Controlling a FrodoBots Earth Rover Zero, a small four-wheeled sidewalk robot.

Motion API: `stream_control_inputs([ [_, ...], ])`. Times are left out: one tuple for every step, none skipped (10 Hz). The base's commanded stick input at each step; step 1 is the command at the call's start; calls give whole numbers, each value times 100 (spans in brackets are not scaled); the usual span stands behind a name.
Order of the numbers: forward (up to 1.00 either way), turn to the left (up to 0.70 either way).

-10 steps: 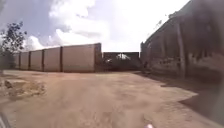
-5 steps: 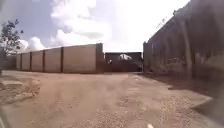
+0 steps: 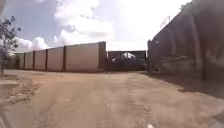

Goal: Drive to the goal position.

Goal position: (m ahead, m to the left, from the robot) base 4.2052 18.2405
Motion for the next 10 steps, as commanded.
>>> stream_control_inputs([
  [60,15],
  [60,15],
  [60,15],
  [60,15],
  [60,15],
  [60,15],
  [60,15],
  [60,15],
  [60,15],
  [60,15],
])
